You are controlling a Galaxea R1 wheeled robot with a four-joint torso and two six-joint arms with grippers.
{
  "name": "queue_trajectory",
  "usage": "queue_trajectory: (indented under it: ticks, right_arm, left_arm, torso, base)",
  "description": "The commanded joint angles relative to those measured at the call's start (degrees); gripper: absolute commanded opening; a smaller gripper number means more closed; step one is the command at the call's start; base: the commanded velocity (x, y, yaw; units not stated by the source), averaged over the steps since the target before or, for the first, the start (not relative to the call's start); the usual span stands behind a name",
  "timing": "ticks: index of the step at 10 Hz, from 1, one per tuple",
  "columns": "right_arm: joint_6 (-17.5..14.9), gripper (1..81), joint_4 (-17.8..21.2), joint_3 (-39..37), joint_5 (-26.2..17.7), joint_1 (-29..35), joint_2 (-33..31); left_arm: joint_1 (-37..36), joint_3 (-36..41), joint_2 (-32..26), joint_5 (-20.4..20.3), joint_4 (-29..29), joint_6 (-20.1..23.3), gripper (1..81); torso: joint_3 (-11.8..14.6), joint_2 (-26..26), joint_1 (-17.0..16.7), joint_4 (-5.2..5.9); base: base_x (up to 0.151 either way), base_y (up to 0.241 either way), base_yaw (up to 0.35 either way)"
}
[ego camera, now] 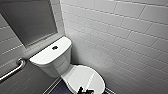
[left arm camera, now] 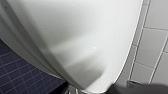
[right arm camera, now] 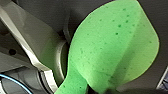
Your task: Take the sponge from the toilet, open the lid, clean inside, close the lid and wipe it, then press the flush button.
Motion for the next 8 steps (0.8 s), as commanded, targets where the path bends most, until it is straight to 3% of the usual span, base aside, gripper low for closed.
queue_trajectory:
  ticks: [1,8]
  right_arm:
    - [0.11,1.0,0.25,0.03,-1.96,0.37,-0.16]
    - [0.2,1.0,0.25,0.12,-1.87,0.54,-0.25]
  left_arm:
    - [-9.99,7.57,-2.83,-10.38,2.9,0.54,81.1]
    - [-9.9,19.87,-10.48,-14.43,2.81,0.54,81.1]
  torso:
    - [0.0,0.0,0.0,0.0]
    - [0.0,0.0,0.0,0.0]
  base:
    - [0.0,0.0,0.0]
    - [0.0,0.0,0.0]
